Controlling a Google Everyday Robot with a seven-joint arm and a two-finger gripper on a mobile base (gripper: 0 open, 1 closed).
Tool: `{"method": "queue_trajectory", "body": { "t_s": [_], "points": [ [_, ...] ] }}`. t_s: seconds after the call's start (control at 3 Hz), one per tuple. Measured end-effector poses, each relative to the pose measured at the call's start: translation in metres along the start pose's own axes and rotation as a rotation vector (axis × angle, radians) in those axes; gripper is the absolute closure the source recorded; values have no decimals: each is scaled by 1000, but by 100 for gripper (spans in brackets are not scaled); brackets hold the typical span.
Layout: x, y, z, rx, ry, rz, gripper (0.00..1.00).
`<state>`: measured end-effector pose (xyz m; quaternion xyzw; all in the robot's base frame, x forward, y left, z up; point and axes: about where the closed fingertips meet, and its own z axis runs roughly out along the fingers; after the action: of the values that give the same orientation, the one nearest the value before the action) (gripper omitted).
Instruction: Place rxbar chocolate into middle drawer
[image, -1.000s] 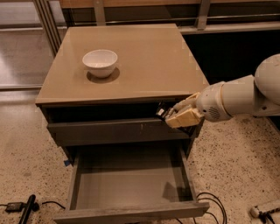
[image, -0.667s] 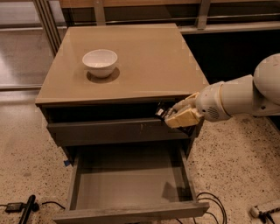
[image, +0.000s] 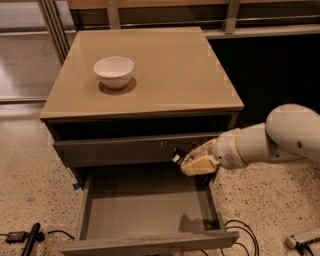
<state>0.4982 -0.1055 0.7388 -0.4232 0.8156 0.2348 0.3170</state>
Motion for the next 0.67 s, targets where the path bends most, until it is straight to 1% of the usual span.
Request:
{"method": "queue_trajectory", "body": {
  "t_s": [0.33,0.67],
  "points": [
    [42,11,41,-60,30,60,100],
    [76,20,80,-91,44,70,100]
  ]
}}
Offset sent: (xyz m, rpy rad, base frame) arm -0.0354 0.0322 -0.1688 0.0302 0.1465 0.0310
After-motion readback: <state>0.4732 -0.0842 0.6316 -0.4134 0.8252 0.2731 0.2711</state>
